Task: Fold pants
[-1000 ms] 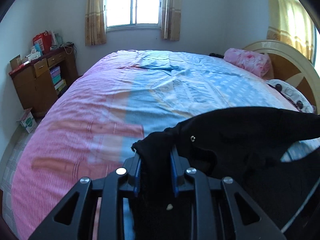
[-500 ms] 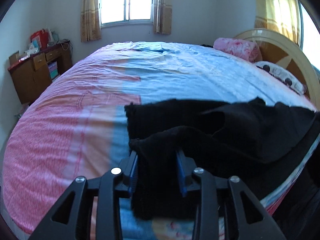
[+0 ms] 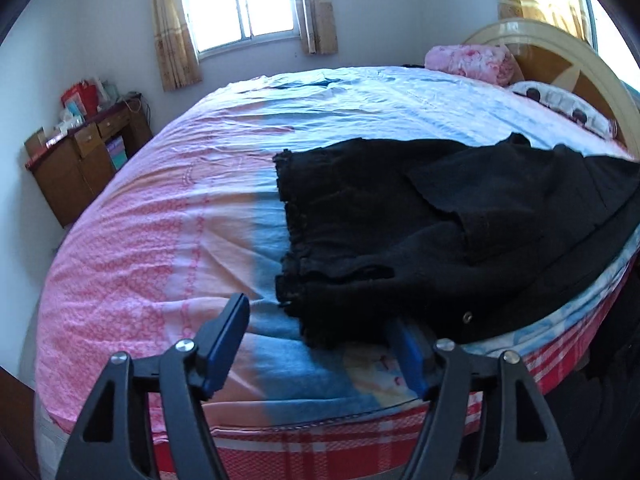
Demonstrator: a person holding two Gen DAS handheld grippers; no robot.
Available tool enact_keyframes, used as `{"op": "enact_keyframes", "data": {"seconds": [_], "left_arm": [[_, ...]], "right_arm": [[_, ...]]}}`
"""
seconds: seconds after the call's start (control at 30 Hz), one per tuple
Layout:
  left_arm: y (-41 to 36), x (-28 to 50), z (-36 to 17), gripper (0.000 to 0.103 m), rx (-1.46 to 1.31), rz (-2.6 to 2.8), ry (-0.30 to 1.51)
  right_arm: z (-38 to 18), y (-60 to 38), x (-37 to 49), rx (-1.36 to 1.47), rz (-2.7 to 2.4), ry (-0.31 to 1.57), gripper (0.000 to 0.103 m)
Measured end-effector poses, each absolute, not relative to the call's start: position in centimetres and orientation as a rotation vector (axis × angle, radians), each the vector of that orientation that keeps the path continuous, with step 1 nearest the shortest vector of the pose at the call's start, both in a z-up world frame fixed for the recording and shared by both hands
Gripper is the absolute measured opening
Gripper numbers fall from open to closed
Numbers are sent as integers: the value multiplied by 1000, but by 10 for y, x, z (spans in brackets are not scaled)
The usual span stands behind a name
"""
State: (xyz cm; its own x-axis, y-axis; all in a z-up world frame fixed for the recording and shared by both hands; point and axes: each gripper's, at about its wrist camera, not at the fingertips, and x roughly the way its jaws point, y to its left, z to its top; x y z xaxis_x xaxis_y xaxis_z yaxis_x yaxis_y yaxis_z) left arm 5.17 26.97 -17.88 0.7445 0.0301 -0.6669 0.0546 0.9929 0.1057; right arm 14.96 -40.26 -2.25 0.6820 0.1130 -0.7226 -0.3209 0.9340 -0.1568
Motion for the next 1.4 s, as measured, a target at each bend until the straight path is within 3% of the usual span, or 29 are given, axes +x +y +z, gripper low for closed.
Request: {"op": "enact_keyframes", "data": {"seconds": [0.33,0.67,0.73,0.77,0.8,1.1,1.4], "left_arm": [[264,67,-181,72,116,-6,718],[263,71,-185,72,51,-25,711],[262,73,-186,72,45,-26,712],[261,73,-186,72,45,-23,713],[261,73,-185,72,46,-24,711],[270,65,-182,72,31,-32,718],[267,61,-195,75,76,-12,754]], "right_arm": [[-138,-198,137,-547,685,873,47],[-174,-185,138,-743,611,855,46],[-177,-185,141,-769,624,856,29],[-177,-184,138,-766,644,861,10],[-175,-183,135,-766,649,854,6],[-144,-204,97,-771,711,868,2],[-185,-191,95,-836,698,944,2]]}}
